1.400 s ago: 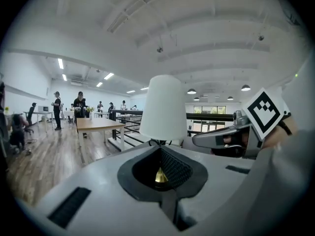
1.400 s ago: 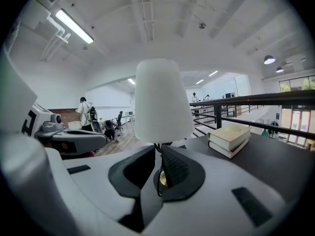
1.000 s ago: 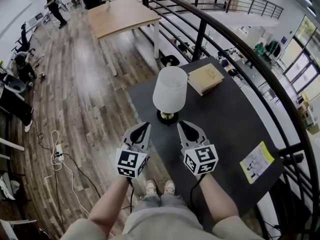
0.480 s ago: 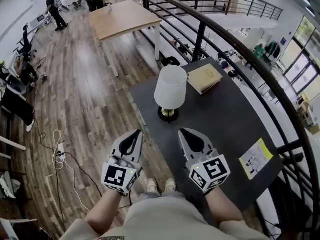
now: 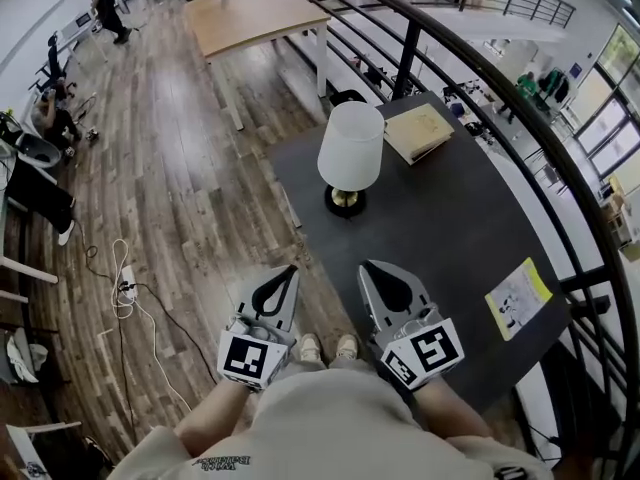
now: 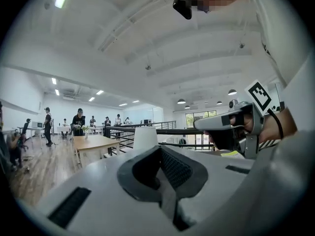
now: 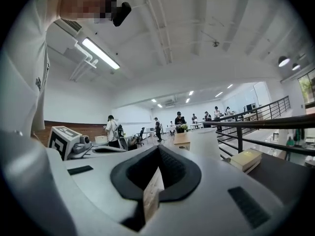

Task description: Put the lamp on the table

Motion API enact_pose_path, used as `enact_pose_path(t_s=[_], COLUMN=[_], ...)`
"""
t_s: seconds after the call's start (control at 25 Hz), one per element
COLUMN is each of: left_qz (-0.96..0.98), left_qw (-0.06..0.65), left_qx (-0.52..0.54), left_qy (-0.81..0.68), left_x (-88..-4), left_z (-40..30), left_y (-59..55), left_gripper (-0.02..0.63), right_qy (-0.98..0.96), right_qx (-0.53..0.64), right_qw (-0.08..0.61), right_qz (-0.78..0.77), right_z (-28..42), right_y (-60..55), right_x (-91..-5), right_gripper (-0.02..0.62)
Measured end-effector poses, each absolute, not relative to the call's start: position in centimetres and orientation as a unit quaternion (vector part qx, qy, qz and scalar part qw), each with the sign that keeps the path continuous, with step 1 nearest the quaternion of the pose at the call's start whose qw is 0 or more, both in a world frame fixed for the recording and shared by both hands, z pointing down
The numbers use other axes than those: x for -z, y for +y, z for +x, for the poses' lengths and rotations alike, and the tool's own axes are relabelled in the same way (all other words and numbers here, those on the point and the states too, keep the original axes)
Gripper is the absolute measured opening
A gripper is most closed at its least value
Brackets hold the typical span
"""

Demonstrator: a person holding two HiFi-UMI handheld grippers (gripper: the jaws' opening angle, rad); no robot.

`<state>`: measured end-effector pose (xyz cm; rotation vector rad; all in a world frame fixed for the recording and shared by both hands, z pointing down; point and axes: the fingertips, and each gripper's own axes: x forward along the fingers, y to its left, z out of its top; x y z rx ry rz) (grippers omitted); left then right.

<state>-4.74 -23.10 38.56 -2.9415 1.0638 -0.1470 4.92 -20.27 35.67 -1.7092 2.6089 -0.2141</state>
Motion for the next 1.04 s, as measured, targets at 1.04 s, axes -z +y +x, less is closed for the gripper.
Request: enact_pose_path(t_s=[1.04], left_qz=[-0.945], left_qw=[0.012], left_qx=[0.031], left_qy=[0.324], left_x=[-36.3], left_z=[-4.4], left_y=[-23.1], left_gripper=[0.005], right_qy=[0.844], right_qx=[0.034], right_qw=[-0.043], right_qz=[-0.534], right_z=[3.2], right_y=[-19.8], right_x=[-35.6], right_gripper=[0.000])
